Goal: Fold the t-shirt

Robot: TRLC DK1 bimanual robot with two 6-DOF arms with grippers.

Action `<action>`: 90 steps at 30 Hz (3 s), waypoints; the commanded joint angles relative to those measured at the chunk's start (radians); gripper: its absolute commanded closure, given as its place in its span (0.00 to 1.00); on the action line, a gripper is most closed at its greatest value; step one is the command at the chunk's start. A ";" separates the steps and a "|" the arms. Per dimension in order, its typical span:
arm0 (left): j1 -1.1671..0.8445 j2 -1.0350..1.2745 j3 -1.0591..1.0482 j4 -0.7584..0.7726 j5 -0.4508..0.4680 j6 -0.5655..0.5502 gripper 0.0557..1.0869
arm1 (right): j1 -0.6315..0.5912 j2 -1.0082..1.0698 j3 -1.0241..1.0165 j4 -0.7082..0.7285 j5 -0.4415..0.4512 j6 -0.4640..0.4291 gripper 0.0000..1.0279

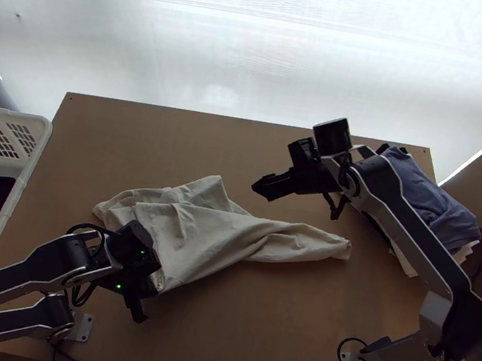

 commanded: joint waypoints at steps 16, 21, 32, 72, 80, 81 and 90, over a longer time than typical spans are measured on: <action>-0.037 0.035 -0.060 0.015 0.041 0.031 0.97 | 0.175 0.119 0.013 -0.162 -0.135 -0.055 0.57; 0.000 0.009 -0.028 0.005 0.040 0.069 0.97 | 0.270 0.157 -0.012 -0.174 -0.144 -0.069 0.57; 0.111 -0.026 -0.032 -0.013 0.058 0.180 0.97 | 0.259 0.221 0.030 -0.176 -0.153 -0.069 0.57; 0.799 0.189 0.363 0.510 0.055 -0.230 0.97 | 0.100 0.097 -0.150 -0.094 -0.150 -0.078 0.57; 0.667 0.157 0.342 0.542 0.043 -0.279 0.97 | 0.095 0.088 -0.174 -0.062 -0.146 -0.074 0.57; 0.655 0.155 0.350 0.550 0.040 -0.288 0.97 | 0.095 0.085 -0.179 -0.051 -0.138 -0.069 0.57; 0.524 0.103 0.343 0.532 0.015 -0.321 0.97 | 0.034 0.065 -0.211 0.045 -0.074 -0.001 0.57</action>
